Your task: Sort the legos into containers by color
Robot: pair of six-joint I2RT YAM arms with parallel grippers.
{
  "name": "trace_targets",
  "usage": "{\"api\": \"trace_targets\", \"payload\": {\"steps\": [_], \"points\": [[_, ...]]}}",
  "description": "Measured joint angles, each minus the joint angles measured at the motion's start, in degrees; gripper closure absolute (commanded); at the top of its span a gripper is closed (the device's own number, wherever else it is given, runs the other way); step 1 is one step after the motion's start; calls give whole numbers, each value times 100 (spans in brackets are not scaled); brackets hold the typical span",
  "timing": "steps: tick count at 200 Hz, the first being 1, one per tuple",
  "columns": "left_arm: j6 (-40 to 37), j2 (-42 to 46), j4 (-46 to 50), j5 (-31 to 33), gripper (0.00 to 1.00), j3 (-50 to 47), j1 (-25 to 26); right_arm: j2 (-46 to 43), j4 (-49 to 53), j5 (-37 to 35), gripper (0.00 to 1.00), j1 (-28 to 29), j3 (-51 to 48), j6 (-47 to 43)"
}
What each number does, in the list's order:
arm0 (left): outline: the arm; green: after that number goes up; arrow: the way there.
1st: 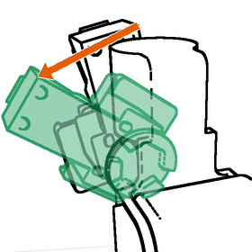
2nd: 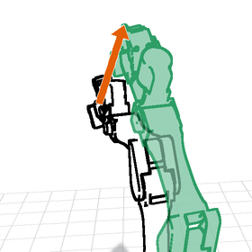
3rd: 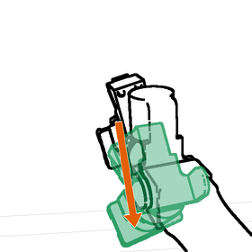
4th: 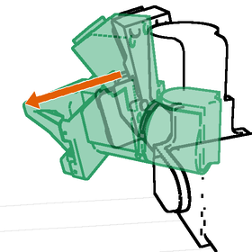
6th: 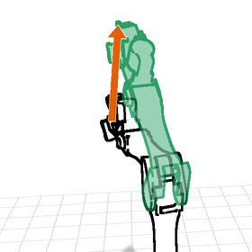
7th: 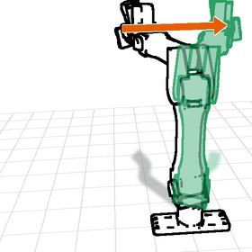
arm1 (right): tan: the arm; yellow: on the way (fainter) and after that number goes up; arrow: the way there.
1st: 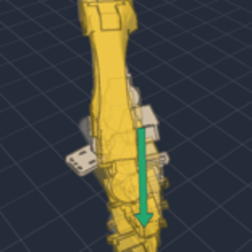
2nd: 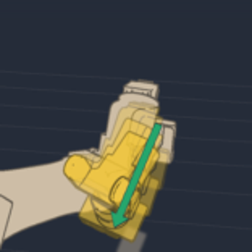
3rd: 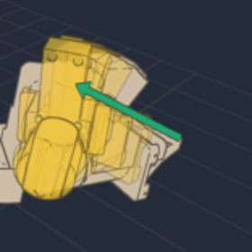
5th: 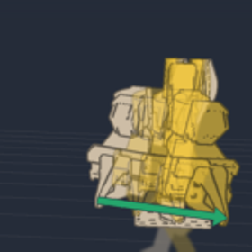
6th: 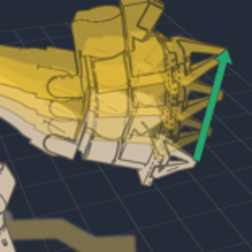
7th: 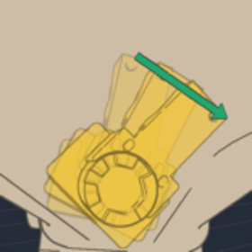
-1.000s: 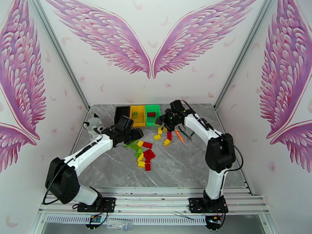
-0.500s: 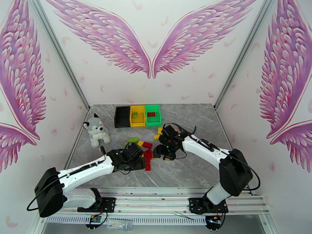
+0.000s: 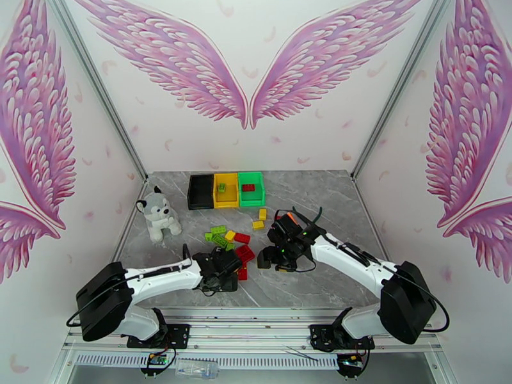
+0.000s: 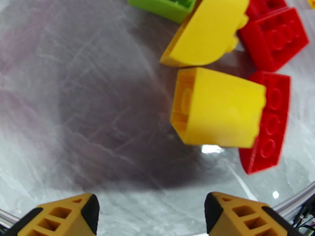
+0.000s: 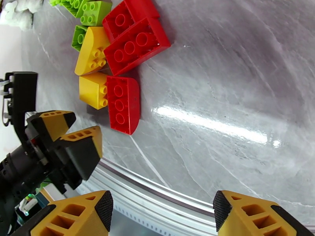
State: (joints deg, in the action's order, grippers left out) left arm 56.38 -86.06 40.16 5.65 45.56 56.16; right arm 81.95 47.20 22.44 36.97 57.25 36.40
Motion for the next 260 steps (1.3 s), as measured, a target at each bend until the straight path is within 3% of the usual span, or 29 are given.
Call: {"api": "trace_targets", "payload": {"steps": [46,112,165,220,260], "points": [[-225,-492,-144,2,24,455,-35,0,0,-66,25,2,0,0],[-529,-835,-275,0,35,909,-472,0,0,-109,25,0,0,20],[-728,-1102,-291,-50,48,1209,-527,0,2,-149,26,0,2,22],[-800,-1104,-245,-98,59,1220,-527,26,9,-151,27,0,48,20],[-791,-782,-44,-201,59,1220,-527,157,26,-151,27,0,236,-2]]}}
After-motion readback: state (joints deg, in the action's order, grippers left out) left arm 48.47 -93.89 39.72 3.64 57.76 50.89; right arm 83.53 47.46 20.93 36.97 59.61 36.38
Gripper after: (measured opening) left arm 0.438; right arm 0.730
